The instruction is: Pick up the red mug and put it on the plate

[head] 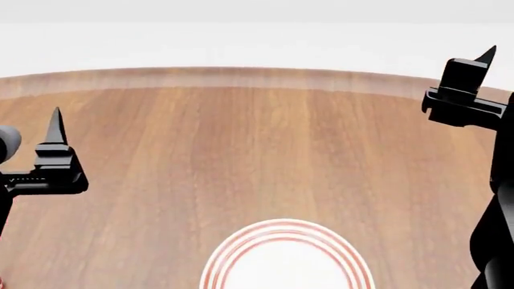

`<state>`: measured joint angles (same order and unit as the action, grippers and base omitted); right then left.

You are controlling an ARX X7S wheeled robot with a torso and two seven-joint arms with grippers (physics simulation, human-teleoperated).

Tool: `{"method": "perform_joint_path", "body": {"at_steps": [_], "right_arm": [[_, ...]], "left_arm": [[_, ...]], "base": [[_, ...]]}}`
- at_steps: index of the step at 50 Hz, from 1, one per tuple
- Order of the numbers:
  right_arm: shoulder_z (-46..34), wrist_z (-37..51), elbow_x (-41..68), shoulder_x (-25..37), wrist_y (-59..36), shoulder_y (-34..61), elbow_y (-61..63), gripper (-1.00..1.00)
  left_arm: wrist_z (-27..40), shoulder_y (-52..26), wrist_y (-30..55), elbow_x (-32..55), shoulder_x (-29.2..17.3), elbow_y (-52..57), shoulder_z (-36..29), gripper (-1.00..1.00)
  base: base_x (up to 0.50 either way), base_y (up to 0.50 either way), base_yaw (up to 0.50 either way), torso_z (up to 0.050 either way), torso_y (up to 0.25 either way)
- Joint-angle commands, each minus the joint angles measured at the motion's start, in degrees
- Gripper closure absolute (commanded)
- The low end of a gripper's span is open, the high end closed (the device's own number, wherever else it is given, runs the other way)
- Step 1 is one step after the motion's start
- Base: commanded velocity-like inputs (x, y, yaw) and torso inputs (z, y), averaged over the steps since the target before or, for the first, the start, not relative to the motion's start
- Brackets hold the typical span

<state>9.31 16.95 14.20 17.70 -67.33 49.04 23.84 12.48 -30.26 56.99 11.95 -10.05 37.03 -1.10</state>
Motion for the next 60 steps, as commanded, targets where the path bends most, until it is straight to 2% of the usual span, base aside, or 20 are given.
{"method": "perform_joint_path", "body": {"at_steps": [1,7,8,11,12,13,32,60], "right_arm": [[0.3,-0.5,1.0,-0.6,-0.5,-0.3,-0.7,-1.00],[0.1,-0.3,1.0,-0.5,-0.7,-0.2,-1.0,-1.00],[0.3,-0.4,1.1,-0.5,-0.7,-0.1,-1.1,-1.00],[0.0,-0.3,1.0,-0.5,-0.5,-0.1,-1.3,-1.00],[-1.0,-0.4,0.6,-0.6,0.7,-0.8,-3.3,-1.00],[-1.0,-0.4,0.6,-0.6,0.8,-0.8,-3.5,-1.00],[-1.2,-0.1,0.8,-0.6,1.0,-0.8,-4.1,-1.00],[-1.9,0.0,1.0,-0.8,3.0,-1.8,-5.8,-1.00]], "left_arm": [[5.3,-1.3,-0.1,-2.5,1.6,-3.3,2.0,-1.00],[11.9,-3.3,1.8,-5.1,4.4,-6.9,5.4,-1.00],[16.6,-4.8,2.0,-7.4,6.4,-9.8,7.4,-1.00],[18.4,-5.6,2.4,-7.5,7.2,-11.2,8.4,-1.00],[21.0,-6.4,-3.7,-8.7,6.4,-19.8,12.3,-1.00],[21.0,-6.4,-4.2,-8.6,6.4,-25.2,12.4,-1.00],[22.1,-6.1,-5.8,-7.2,5.3,-28.6,12.0,-1.00],[19.8,-6.6,-7.7,-3.5,4.1,-40.4,12.4,-1.00]], "base": [[0.00,0.00,0.00,0.000,0.000],[0.00,0.00,0.00,0.000,0.000],[0.00,0.00,0.00,0.000,0.000],[0.00,0.00,0.00,0.000,0.000],[0.00,0.00,0.00,0.000,0.000],[0.00,0.00,0.00,0.000,0.000],[0.00,0.00,0.00,0.000,0.000],[0.00,0.00,0.00,0.000,0.000]]}}
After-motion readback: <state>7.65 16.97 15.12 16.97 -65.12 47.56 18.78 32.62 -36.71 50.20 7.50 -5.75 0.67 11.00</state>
